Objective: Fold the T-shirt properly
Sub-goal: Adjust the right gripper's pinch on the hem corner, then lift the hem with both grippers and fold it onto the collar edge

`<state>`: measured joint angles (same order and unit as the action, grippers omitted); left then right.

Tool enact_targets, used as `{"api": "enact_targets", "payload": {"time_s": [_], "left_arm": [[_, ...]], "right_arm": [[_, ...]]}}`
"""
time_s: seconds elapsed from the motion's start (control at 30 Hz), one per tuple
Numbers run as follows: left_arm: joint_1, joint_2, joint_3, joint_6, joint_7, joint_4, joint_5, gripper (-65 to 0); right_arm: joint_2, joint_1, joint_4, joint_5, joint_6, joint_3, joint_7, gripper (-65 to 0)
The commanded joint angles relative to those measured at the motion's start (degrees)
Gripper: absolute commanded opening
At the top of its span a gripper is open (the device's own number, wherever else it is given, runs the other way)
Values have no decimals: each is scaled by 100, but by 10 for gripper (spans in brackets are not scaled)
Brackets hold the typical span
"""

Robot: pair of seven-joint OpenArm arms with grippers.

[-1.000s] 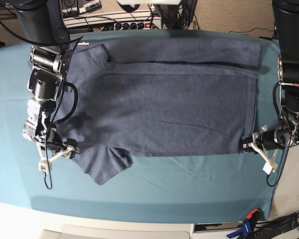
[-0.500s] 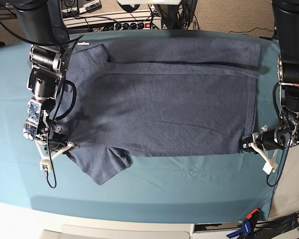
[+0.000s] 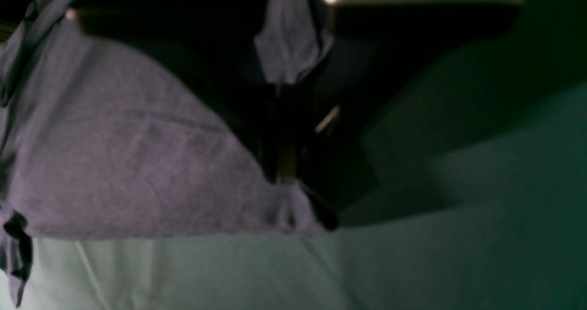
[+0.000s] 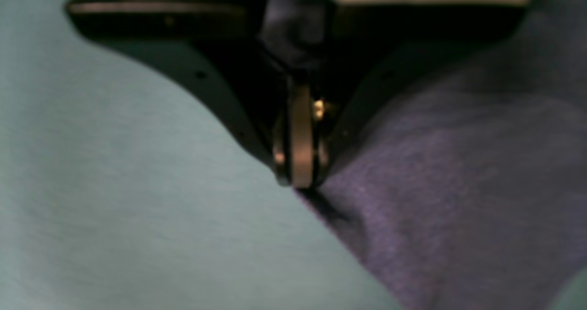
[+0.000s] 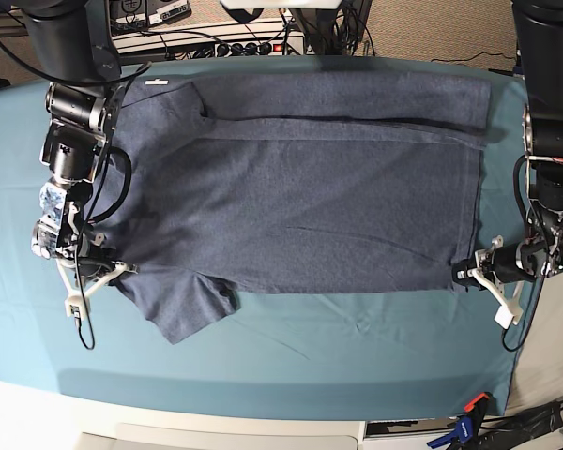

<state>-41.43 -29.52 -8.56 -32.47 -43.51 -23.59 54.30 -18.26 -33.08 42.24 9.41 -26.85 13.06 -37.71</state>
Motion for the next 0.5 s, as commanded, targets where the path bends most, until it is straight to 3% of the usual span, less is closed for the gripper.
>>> {"api": "enact_targets", "payload": {"time_s": [0.0,0.23,0.33,0.47], "left_arm": [[-173,-85,20,-129,4,-92,238,-650],[-170,-85,20,-678,-507,-162,1043,-650],[-170,-92,20,-753,-787,-164,1440,-650],[-138,-164,17,-753,-1239,-164,2055,-650]], "right_arm": [[-98,-184,98,210,-190,7,63,-650],[-173,-181,323,931,-970,7,-234,-650],[-280,-184,404,1394,-1315,7,-514,-650],[-494,-61,433,1998,-1315,7,-876,-650]]}}
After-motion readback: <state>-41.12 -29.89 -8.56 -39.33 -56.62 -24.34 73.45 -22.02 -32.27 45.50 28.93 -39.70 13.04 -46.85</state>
